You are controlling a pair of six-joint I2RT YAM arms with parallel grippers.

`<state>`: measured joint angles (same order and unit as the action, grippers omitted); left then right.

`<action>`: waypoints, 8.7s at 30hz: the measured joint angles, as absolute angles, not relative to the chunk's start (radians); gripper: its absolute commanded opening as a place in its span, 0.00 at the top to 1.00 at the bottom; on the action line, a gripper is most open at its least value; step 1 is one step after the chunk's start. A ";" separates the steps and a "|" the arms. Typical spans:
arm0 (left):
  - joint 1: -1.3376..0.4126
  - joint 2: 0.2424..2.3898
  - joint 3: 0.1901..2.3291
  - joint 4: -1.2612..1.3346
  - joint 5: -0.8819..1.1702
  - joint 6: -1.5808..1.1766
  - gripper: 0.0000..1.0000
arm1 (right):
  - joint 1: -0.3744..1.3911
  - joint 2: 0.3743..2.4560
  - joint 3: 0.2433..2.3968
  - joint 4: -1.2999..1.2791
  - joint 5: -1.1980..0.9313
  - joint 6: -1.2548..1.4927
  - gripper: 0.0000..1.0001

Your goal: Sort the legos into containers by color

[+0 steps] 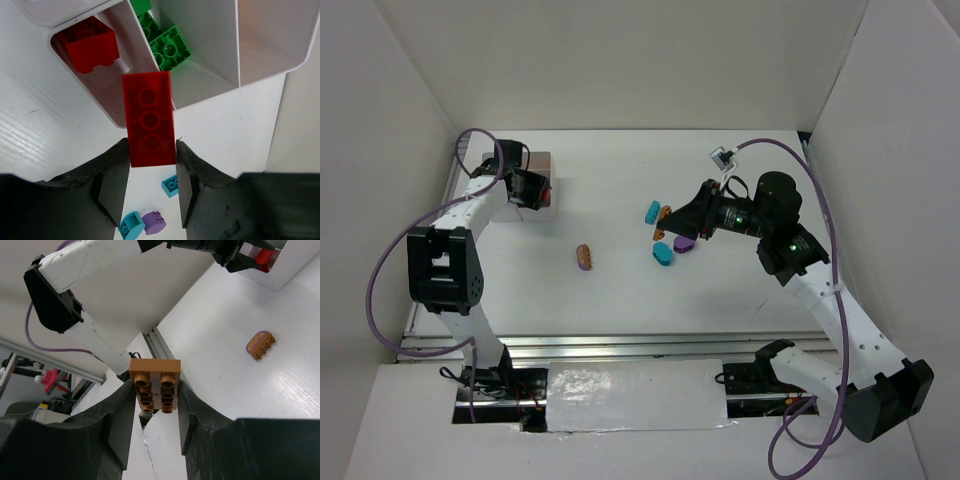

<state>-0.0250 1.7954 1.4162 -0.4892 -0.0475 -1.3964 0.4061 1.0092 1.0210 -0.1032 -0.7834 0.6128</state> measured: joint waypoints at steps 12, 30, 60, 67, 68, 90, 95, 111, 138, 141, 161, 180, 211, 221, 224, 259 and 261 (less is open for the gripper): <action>-0.022 1.810 1.415 -0.477 -0.066 -1.395 0.30 | 0.406 1.010 1.012 -0.089 -0.801 0.621 1.00; -0.056 1.653 1.529 -0.382 0.115 -0.971 0.10 | 0.409 1.031 1.009 -0.083 -0.791 0.658 1.00; -0.496 1.251 1.203 0.284 1.121 -0.892 0.32 | 0.527 1.177 1.124 0.360 -0.933 0.904 1.00; -0.493 1.263 1.207 0.315 1.137 -0.952 0.96 | 0.532 1.177 1.115 0.392 -0.929 0.890 0.94; -0.493 1.263 1.208 0.315 1.139 -0.953 0.98 | 0.532 1.177 1.112 0.403 -0.929 0.893 0.83; 0.057 1.547 1.658 -0.516 0.536 -0.639 1.00 | 0.376 0.968 1.055 -0.024 -0.625 0.765 0.00; 0.206 1.694 1.639 -0.554 0.421 -0.850 1.00 | 0.375 0.973 1.015 -0.105 -0.615 0.779 0.00; 0.250 2.001 1.855 -0.579 0.414 -1.134 0.91 | 0.375 0.924 1.015 -0.224 -0.608 0.734 0.00; 0.305 2.098 1.840 -0.542 0.392 -1.168 0.67 | 0.375 0.944 1.005 -0.226 -0.625 0.742 0.00; 0.307 2.098 1.840 -0.520 0.399 -1.182 0.62 | 0.375 0.952 1.005 -0.225 -0.632 0.743 0.00; 0.319 2.110 1.840 -0.451 0.434 -1.212 0.40 | 0.375 0.992 1.005 -0.216 -0.654 0.748 0.00; 0.188 1.440 1.676 -0.648 0.194 -0.786 0.01 | 0.727 1.581 1.454 -0.549 -0.231 0.660 0.00; 0.105 1.050 1.234 -0.936 0.129 -0.601 0.00 | 0.932 2.334 2.008 -0.747 0.129 0.587 0.74; 0.105 1.062 1.234 -0.913 0.145 -0.601 0.01 | 0.933 2.218 1.761 -0.591 0.116 0.567 0.87; 0.105 1.063 1.230 -0.912 0.150 -0.601 0.00 | 0.933 2.218 1.718 -0.590 0.107 0.567 0.81; 0.104 1.064 1.238 -0.929 0.110 -0.613 0.01 | 0.978 2.510 2.216 -0.747 0.297 0.841 0.53; 0.104 1.065 1.230 -0.925 0.118 -0.612 0.01 | 0.982 2.460 2.128 -0.732 0.307 0.849 0.63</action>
<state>0.1036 1.0653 1.2304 -0.9249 0.1181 -0.6125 0.9817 2.4599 2.1281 -0.7322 0.3069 0.8490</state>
